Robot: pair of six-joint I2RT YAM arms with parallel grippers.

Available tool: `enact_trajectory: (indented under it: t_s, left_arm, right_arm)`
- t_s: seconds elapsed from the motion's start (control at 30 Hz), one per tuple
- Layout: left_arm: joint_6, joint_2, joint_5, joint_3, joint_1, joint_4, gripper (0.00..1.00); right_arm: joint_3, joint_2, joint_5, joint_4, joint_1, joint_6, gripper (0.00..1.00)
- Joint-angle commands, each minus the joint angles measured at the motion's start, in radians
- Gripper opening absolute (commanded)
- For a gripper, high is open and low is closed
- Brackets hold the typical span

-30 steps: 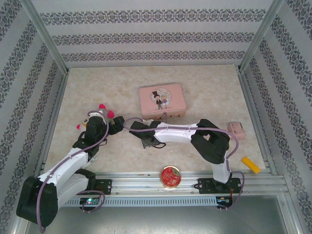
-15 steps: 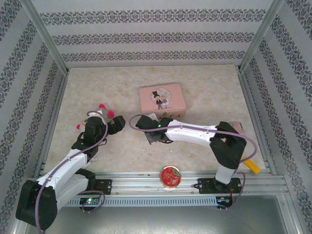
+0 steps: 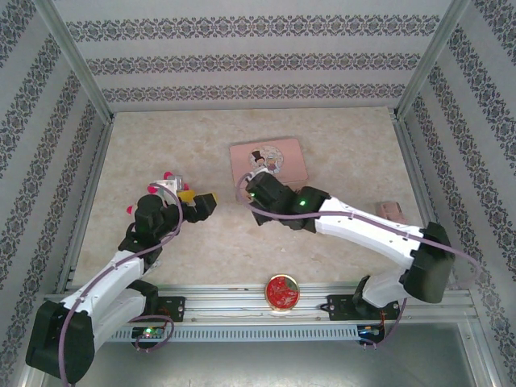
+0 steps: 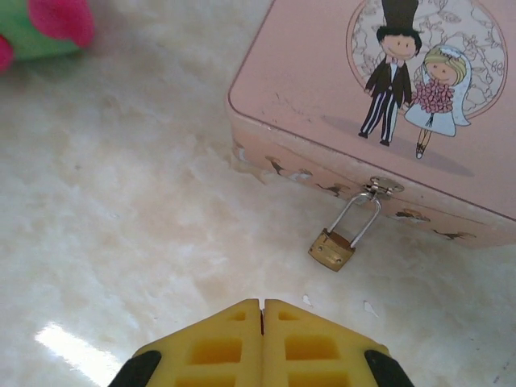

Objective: Unlock a padlock with a key

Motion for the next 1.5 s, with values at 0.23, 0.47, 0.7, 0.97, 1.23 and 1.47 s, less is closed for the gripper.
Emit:
enact_trajectory:
  t_s: [0.23,0.47,0.7,0.97,1.23,1.47]
  left_arm:
    - [0.299,-0.026,0.045,-0.037,-0.165,0.320,0.92]
    - [0.395,0.082,0.014,0.002,-0.304,0.379,0.84]
    - [0.489,0.283,0.003,0.027,-0.430,0.605,0.71]
    - [0.492,0.462,-0.016,0.084,-0.448,0.772,0.60]
    - [0.475,0.572,0.002,0.132,-0.451,0.844,0.51]
    - [0.470,0.592,-0.019,0.141,-0.452,0.853,0.42]
  right_arm:
    - [-0.107,-0.193,-0.319,0.099,-0.173,0.239,0.00]
    - [-0.152,-0.275,-0.381,0.156,-0.215,0.318,0.00]
    - [-0.179,-0.293,-0.430,0.238,-0.220,0.387,0.00]
    - [-0.223,-0.301,-0.472,0.346,-0.220,0.443,0.00]
    - [-0.241,-0.287,-0.492,0.392,-0.220,0.462,0.00]
    - [-0.243,-0.284,-0.493,0.400,-0.220,0.463,0.00]
